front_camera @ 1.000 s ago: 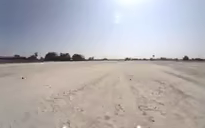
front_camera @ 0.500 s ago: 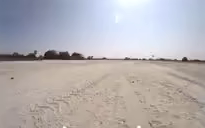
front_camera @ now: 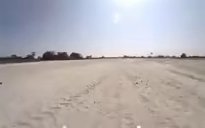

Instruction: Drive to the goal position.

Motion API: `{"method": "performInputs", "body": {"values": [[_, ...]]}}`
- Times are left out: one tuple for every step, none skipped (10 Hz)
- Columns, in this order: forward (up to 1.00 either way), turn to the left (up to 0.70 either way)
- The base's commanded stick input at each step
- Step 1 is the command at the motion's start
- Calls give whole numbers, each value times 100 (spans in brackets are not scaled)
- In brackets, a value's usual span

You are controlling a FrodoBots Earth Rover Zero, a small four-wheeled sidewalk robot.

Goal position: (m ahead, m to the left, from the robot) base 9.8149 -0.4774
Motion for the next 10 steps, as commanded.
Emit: {"method": "performInputs", "body": {"values": [[70,0],[70,0],[70,0],[70,0],[70,0],[70,0],[70,0],[70,0],[70,0],[70,0]]}}
